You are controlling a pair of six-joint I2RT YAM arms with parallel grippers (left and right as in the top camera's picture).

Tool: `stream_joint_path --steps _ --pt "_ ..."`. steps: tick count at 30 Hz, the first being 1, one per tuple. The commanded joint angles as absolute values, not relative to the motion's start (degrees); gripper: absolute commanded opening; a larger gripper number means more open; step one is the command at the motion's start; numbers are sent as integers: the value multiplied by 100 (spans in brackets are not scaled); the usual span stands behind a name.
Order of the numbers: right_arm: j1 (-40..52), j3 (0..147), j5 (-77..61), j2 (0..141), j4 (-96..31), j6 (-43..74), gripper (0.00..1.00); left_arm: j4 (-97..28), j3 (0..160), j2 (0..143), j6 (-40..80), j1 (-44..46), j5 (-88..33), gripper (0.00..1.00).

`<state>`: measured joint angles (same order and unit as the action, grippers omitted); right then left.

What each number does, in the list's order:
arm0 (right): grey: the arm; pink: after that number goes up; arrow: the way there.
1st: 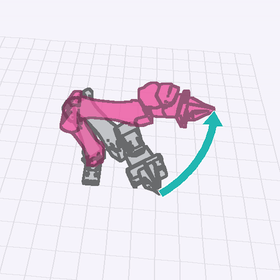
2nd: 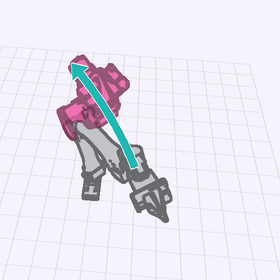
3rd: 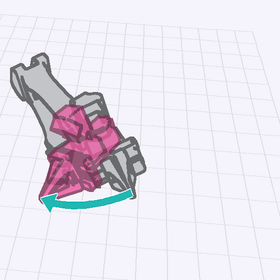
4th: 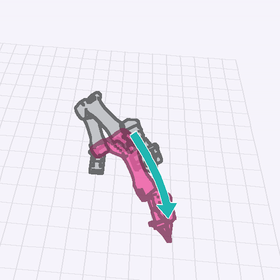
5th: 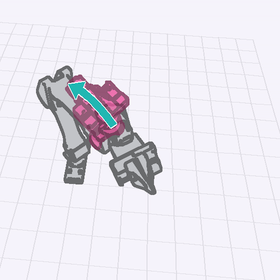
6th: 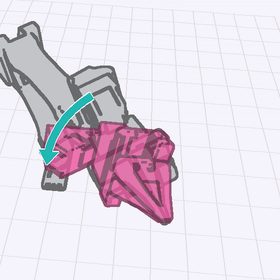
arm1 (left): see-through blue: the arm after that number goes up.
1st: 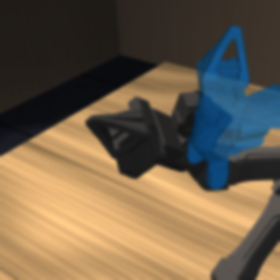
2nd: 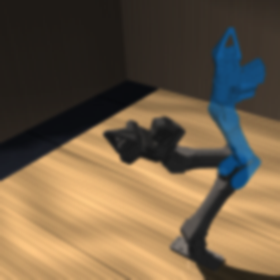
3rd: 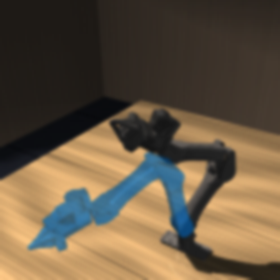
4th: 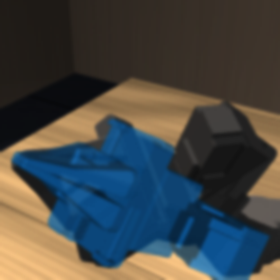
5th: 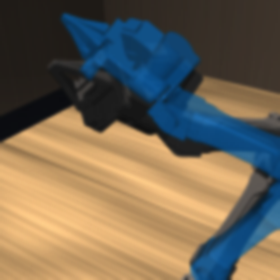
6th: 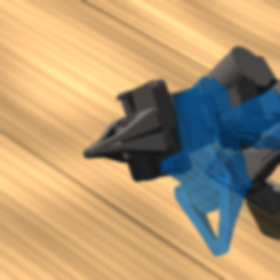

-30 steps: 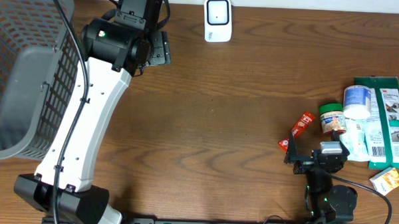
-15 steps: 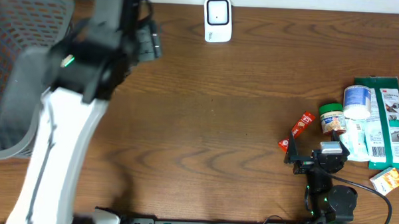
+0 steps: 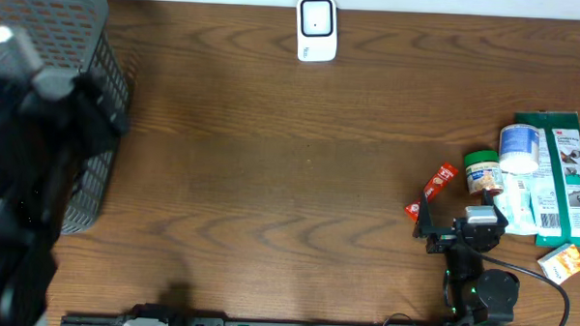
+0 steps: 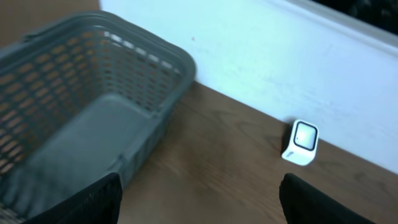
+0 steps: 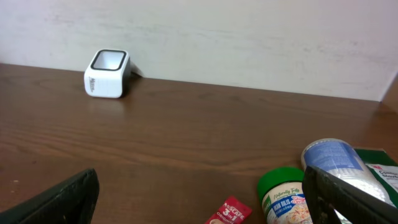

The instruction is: Scan the item barcode

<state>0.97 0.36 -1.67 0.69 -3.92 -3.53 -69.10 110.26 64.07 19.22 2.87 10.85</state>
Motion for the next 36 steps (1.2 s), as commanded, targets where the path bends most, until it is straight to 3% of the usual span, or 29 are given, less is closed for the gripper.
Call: stream_joint_path --steps 1,21,31,36 --pt "117 30 -134 32 -414 -285 99 -7070 10881 5955 1846 84 1098 80" --pt "117 30 -134 32 -414 -283 99 -6267 7638 2141 1852 -862 1100 80" --pt "117 30 -134 32 -414 -283 99 -4670 5428 473 1872 -860 1100 80" --pt "117 30 -134 32 -414 -283 99 -3157 4228 8 1955 -786 1100 80"
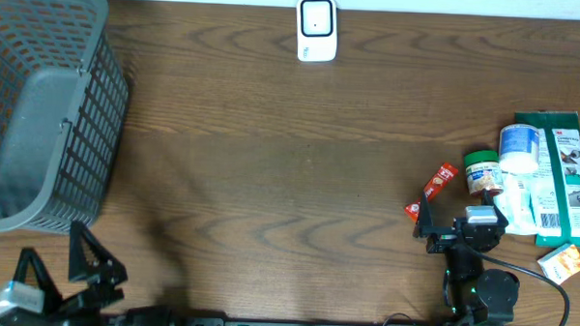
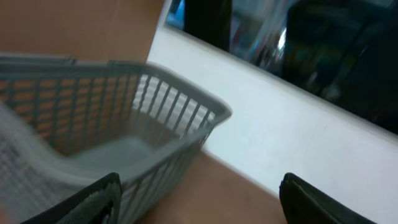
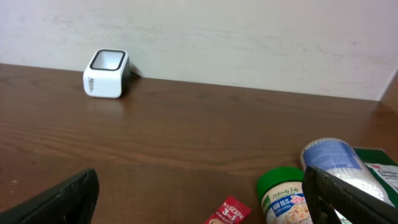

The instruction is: Scan the item barcode

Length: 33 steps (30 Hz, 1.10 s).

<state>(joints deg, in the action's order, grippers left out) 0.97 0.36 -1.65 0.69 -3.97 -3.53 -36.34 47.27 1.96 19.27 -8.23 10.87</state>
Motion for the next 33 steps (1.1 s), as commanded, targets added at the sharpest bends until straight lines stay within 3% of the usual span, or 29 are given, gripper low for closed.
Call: stream_joint_path --steps 1,15,27,33 --pt "117 30 -134 32 -414 -285 99 -2875 4071 16 1962 -755 1098 80" --pt "117 30 -134 32 -414 -285 99 1730 1068 12 3376 -366 1098 80" --pt "117 30 -134 32 -414 -283 99 1859 19 10 3675 -366 1007 80" --pt "117 30 -134 32 -414 -285 99 952 23 10 3618 -366 1004 80"
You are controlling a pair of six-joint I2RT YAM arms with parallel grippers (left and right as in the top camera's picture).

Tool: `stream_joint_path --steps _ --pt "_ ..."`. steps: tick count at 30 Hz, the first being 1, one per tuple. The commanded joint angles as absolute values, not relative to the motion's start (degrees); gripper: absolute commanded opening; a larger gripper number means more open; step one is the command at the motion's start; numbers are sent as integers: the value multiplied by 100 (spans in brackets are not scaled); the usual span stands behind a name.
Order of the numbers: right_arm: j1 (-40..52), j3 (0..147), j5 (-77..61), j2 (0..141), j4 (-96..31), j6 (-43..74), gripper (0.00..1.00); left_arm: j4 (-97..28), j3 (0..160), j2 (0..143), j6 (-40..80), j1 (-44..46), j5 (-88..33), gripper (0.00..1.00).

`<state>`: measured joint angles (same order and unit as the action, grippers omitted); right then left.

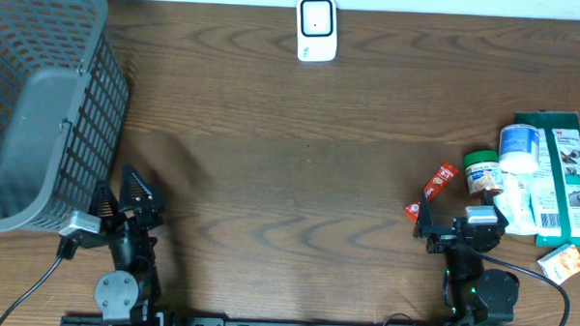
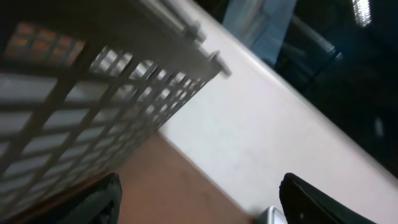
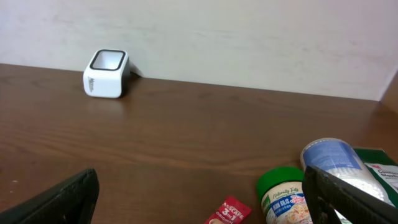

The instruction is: Scan the item barcode

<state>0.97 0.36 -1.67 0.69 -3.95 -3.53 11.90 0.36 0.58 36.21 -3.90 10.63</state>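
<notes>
The white barcode scanner (image 1: 315, 29) stands at the table's far edge; the right wrist view shows it at the wall (image 3: 107, 73). The items lie at the right: a red coffee sachet (image 1: 434, 187), a green-lidded jar (image 1: 480, 172) and a blue-capped white bottle (image 1: 519, 150). My right gripper (image 1: 460, 221) rests open just in front of them, holding nothing; sachet (image 3: 229, 213) and jar (image 3: 285, 196) lie between its fingers' lines. My left gripper (image 1: 122, 198) is open and empty at the front left, beside the basket's near corner.
A grey mesh basket (image 1: 41, 96) fills the back left corner and looms close in the left wrist view (image 2: 68, 93). A green flat package (image 1: 563, 177) and a small orange box (image 1: 563, 260) lie at the right edge. Bare wood spans the middle.
My left gripper has moved from the table's front left corner to a spot further in, by the basket's near right corner. It is still open. The right arm and the items have not moved.
At first my left arm was high over the basket, blurred and large in the overhead view. Then it was low at the front left corner. Now it sits beside the basket. The right gripper stayed open by the items throughout.
</notes>
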Motion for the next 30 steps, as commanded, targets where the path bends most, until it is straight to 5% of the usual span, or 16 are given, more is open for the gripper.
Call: stream_joint_path --steps 1,6,16,30 --pt "117 30 -134 32 -414 -285 99 696 23 10 3542 -366 987 80" --pt "117 30 -134 32 -414 -283 99 -355 23 10 2980 -366 969 80" --pt "117 30 -134 34 -414 -283 99 -403 23 8 523 -366 -117 80" --pt "117 30 -134 34 -414 -283 99 -388 23 8 495 -366 -237 80"
